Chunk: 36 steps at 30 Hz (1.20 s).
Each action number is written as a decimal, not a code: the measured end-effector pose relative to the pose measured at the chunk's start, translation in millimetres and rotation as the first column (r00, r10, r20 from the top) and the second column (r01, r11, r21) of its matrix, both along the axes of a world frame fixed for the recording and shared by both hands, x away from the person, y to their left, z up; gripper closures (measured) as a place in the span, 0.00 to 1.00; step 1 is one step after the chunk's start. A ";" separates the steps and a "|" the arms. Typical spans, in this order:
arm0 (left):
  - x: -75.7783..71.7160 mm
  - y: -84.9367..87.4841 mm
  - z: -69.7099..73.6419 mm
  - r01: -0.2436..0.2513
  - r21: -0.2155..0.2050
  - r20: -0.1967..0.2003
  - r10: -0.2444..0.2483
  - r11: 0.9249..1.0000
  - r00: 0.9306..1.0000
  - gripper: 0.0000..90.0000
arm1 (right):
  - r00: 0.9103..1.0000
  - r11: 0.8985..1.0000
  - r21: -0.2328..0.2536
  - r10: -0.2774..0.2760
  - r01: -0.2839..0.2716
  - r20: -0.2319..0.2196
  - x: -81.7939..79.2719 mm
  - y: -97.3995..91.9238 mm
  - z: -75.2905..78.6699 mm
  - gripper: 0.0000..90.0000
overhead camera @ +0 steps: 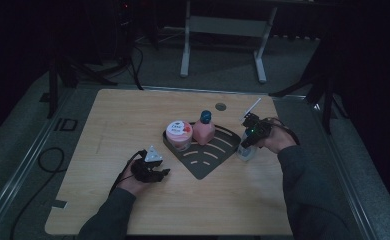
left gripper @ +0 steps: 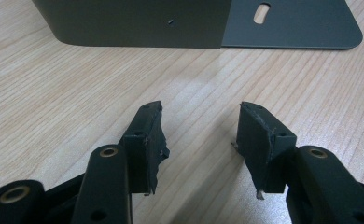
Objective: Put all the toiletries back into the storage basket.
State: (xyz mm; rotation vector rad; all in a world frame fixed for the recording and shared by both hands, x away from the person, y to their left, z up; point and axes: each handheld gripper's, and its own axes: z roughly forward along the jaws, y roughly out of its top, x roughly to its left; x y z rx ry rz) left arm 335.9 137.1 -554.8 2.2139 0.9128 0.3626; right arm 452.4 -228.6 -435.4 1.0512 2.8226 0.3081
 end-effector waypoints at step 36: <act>0.2 0.1 0.0 0.001 -0.001 0.000 -0.001 1.000 1.000 0.56 | 0.998 0.998 -0.022 0.051 -0.051 0.034 -9.7 2.9 17.0 0.61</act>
